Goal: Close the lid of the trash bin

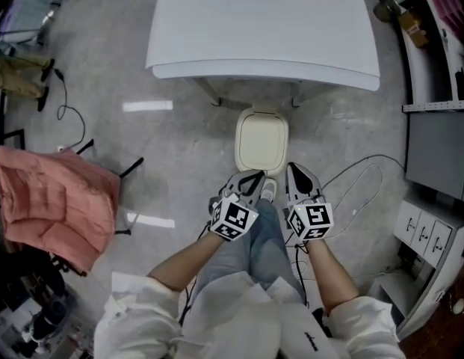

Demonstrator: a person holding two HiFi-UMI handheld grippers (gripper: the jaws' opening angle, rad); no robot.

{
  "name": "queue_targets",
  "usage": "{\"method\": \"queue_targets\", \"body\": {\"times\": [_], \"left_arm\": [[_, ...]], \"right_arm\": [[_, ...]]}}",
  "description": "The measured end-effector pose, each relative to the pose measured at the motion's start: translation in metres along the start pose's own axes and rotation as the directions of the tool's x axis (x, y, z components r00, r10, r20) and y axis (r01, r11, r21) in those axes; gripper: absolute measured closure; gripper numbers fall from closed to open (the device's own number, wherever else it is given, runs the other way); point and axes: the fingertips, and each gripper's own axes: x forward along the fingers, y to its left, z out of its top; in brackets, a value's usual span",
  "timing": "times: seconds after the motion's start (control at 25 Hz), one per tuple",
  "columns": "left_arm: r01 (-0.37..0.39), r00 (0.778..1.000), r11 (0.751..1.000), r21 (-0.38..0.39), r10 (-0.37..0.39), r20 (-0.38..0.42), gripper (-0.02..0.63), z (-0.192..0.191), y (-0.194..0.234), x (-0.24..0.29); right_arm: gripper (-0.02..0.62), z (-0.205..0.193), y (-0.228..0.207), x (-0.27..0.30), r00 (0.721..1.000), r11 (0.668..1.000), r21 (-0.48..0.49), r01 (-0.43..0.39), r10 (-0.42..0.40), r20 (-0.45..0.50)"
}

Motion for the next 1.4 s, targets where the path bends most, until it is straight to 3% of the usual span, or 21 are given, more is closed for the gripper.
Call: {"method": "queue_targets", "body": {"times": [0.24, 0.64, 1.04, 1.4], "left_arm": [[-0.007, 0.999, 0.999, -0.035, 0.008, 0.047, 0.581, 0.054, -0.002, -0.043], [-0.090, 0.979, 0.996, 0.007, 0.087, 0.184, 0.581, 0.150, -0.002, -0.123], [-0.196, 0.937, 0.981, -0.001, 0.188, 0.294, 0.582, 0.214, 0.017, -0.196], [-0.305, 0.874, 0.952, -0.022, 0.289, 0.389, 0.581, 0.258, 0.026, -0.252]], "right_arm": [[0.578, 0.058, 0.016, -0.041, 0.998, 1.000, 0.024, 0.008, -0.009, 0.055], [0.577, 0.150, 0.038, -0.114, 0.984, 1.000, -0.003, 0.004, -0.004, 0.175], [0.578, 0.218, 0.058, -0.168, 0.957, 0.998, -0.064, 0.004, 0.015, 0.290], [0.578, 0.248, 0.043, -0.211, 0.926, 0.998, -0.048, 0.044, -0.023, 0.377]]}}
